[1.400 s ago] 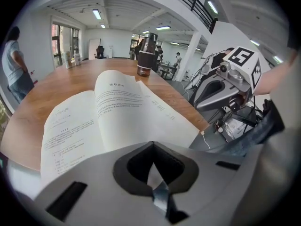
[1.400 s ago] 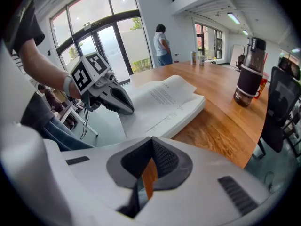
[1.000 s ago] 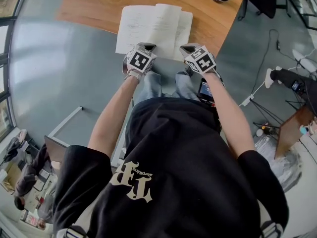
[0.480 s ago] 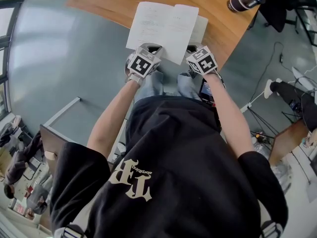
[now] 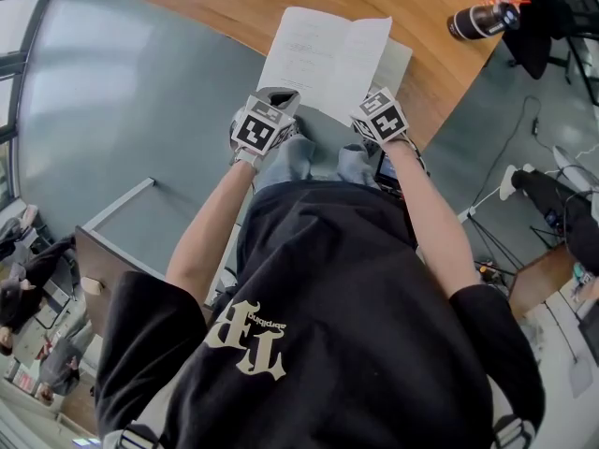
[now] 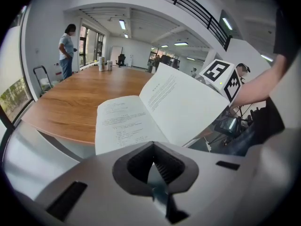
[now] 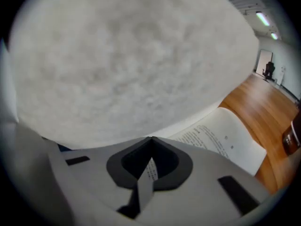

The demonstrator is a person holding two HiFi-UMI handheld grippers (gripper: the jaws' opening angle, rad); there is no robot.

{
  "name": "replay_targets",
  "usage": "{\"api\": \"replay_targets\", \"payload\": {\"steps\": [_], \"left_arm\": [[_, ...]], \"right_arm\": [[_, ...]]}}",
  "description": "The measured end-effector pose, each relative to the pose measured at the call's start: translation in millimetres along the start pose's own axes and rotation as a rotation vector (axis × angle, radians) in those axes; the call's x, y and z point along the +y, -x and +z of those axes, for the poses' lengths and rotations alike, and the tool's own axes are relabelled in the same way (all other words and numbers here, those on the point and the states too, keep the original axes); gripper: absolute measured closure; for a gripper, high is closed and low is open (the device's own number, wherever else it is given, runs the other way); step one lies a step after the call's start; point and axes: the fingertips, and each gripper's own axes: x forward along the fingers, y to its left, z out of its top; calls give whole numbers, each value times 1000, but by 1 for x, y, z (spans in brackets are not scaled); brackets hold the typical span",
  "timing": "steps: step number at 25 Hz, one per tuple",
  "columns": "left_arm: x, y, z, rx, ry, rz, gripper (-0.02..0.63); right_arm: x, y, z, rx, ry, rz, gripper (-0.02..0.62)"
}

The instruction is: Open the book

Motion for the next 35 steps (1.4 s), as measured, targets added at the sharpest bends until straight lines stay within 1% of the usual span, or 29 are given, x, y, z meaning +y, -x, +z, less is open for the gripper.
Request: {"api": "replay_targets", "payload": {"steps": [5,12,18,22,25,29,33,35], "left_arm": [[25,19,-11,-6,25,41,601],[58,42,-28,-10,66,92,601],[78,55,-41,-5,96,121,601],[83,59,-38,-20,105,130,601],[87,63,-37,-29,116,142,601],[81,64,-29,-57,121,137,601],[74,67,-18,-95,125,128,601],[70,66,-13,-98,122,126,601]], "right_arm": [[9,-22,14,25,32,31,609],[13,-51,20,102,58,40,609],[9,-72,11,214,55,15,609],[5,-79,1,287,48,-1,609],[4,-84,-2,315,59,-2,609],[2,-84,-6,323,48,2,609],[9,-79,8,257,50,61,609],[9,-72,15,225,67,72,609]]}}
